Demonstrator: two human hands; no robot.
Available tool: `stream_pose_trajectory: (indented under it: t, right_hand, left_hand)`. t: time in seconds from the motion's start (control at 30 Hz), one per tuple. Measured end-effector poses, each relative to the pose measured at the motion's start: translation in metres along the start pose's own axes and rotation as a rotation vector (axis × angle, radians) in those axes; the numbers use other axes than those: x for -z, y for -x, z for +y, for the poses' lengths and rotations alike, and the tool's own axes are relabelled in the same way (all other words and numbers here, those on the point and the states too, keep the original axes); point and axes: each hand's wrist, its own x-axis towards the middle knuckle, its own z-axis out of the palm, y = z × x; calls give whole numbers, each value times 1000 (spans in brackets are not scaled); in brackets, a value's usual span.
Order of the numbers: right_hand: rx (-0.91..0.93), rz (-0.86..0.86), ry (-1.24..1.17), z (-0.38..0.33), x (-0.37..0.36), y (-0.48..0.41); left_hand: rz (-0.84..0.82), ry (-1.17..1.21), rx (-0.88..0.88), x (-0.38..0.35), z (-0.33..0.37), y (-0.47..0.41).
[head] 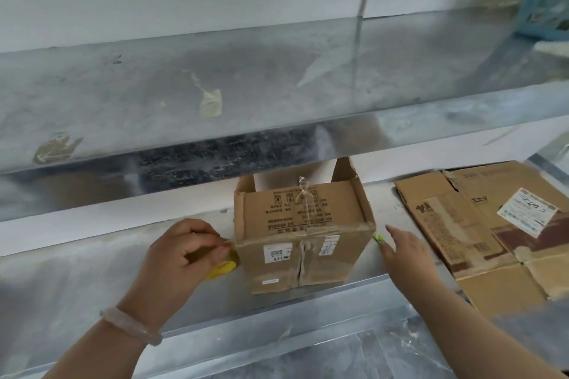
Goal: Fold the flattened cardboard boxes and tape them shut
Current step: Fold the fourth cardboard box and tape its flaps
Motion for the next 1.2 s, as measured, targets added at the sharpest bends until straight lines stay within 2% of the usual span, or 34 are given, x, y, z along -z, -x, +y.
stream_pose_trajectory:
  t: [0.07, 0.17, 0.27, 0.37, 0.47, 0.57, 0.67, 0.73, 0.87, 1.1, 1.2]
  right_hand:
    - [-15, -36, 100, 7, -15, -4]
    - [-52, -34, 32, 11, -24, -2]
    - [-129, -5, -218, 10, -19, 20]
    - [-220, 122, -569, 2, -3, 65]
    - [-93, 269, -777, -19, 18, 121]
    - [246, 272, -602, -59, 41, 174]
    - [475, 11, -350, -104, 50, 202]
    - [575, -81, -110, -128, 42, 209]
    - [595, -91, 125, -165, 27, 210]
    - [548, -5, 238, -179, 1, 198]
    - [485, -42, 253, -174, -2, 190]
  left_hand:
    - [-5, -2, 13, 0, 0, 2]
    - [-11, 0, -5, 2, 2, 4]
    - [6, 11, -35, 4, 3, 7]
    - [21, 36, -47, 6, 0, 14]
    - [58, 110, -15, 6, -4, 20]
    - [96, 158, -3, 5, -7, 23]
    - [117, 153, -77, 6, -5, 24]
    - [146, 141, -122, 5, -4, 24]
    - [157, 99, -83, 3, -5, 24]
    - [153, 52, -70, 2, 0, 24]
    - [206, 85, -20, 8, -5, 21]
